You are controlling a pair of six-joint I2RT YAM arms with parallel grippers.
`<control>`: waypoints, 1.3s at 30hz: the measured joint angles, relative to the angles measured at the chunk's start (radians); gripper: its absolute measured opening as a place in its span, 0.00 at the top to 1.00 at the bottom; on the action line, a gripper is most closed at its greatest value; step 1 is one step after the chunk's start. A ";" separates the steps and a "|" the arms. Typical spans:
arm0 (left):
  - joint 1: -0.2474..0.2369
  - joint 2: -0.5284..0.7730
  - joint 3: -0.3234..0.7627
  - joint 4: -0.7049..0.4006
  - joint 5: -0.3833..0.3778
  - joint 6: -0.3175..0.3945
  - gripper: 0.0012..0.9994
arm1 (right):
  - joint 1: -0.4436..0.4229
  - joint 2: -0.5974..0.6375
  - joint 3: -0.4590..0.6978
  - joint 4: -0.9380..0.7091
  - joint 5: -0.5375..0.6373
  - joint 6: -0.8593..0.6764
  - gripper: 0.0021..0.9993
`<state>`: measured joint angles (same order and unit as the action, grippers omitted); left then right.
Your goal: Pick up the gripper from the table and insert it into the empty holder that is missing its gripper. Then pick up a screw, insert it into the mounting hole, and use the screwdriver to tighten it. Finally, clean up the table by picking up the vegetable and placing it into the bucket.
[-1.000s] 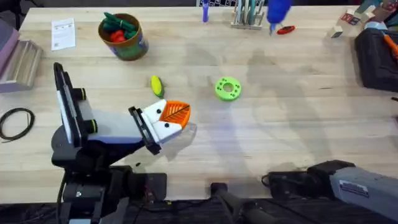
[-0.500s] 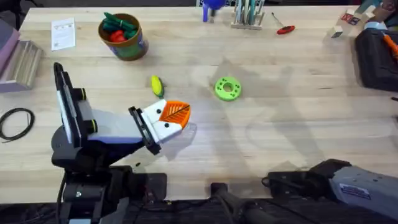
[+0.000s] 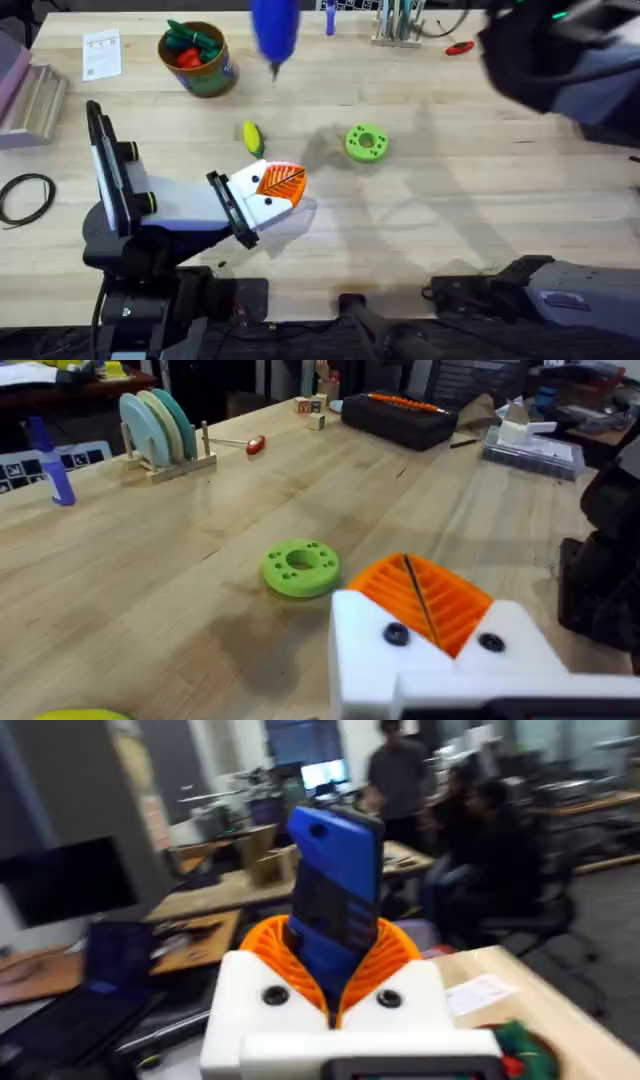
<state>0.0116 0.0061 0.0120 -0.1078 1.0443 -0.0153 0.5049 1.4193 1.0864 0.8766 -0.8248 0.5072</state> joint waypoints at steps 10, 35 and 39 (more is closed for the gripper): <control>0.000 0.000 0.000 0.000 0.000 0.000 0.99 | 0.099 0.060 -0.008 0.211 -0.208 0.021 0.98; 0.000 0.000 0.000 0.000 0.000 0.000 0.99 | 0.169 0.058 -0.136 0.390 -0.253 0.016 0.98; 0.000 0.000 0.000 0.000 0.000 0.000 0.99 | 0.185 0.058 -0.136 0.390 -0.257 -0.007 0.98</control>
<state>0.0116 0.0060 0.0120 -0.1078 1.0443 -0.0154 0.6903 1.4769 0.9504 1.2671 -1.0817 0.4998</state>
